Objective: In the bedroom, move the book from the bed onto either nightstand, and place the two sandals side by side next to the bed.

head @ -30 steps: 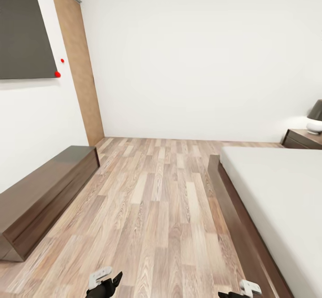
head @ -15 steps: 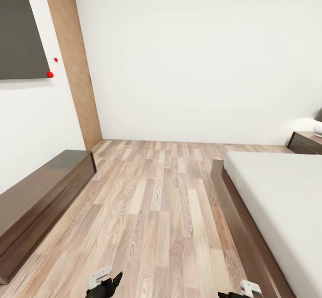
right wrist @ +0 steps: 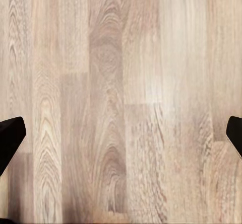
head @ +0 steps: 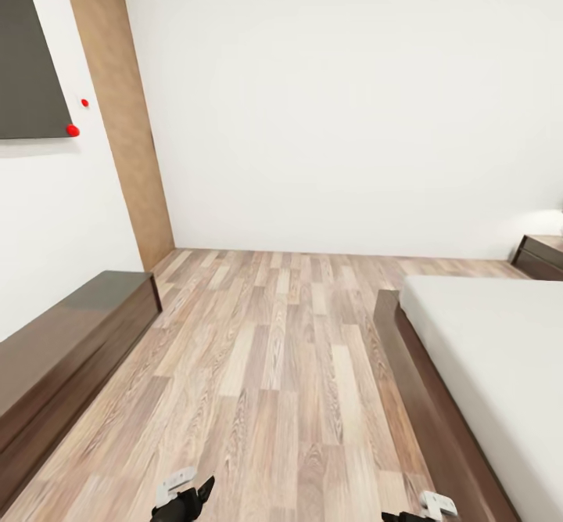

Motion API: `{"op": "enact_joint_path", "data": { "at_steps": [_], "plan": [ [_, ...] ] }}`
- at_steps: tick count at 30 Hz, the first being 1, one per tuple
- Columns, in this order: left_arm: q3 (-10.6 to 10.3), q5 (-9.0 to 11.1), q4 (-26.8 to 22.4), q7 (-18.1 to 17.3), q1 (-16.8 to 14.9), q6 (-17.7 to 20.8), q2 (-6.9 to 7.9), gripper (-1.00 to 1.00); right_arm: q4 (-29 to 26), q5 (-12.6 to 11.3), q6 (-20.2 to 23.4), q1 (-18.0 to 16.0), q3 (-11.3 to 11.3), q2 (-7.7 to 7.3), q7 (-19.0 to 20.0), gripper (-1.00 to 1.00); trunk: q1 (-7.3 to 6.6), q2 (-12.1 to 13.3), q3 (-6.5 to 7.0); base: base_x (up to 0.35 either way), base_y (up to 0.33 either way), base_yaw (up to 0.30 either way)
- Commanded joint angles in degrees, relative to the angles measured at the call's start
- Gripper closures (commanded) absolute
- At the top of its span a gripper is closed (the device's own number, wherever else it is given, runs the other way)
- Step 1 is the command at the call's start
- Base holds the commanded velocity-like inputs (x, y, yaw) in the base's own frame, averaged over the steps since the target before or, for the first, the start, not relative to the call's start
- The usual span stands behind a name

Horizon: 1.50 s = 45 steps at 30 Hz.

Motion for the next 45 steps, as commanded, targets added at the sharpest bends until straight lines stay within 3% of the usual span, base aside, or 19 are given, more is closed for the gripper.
{"op": "enact_joint_path", "data": {
  "at_steps": [1,15,45],
  "plan": [
    [-0.17,0.35,0.08,-0.23,-0.04,-0.16,0.02,-1.00,-0.02,-0.13,0.24,-0.04,-0.25,-0.01,0.22,-1.00,0.03,-0.02,-0.06,0.333,0.000,0.000],
    [-0.44,0.34,1.52,-0.22,-0.03,-0.15,-1.02,-1.00,-0.02,-0.13,0.24,-0.04,-0.25,-0.01,0.21,-1.00,0.03,-0.02,-0.06,0.333,0.000,0.000],
    [-0.47,0.30,1.66,-0.22,-0.02,-0.15,-1.07,-1.00,-0.01,-0.13,0.24,-0.03,-0.25,-0.01,0.21,-1.00,0.03,-0.02,-0.06,0.333,0.000,0.000]
  ]
}}
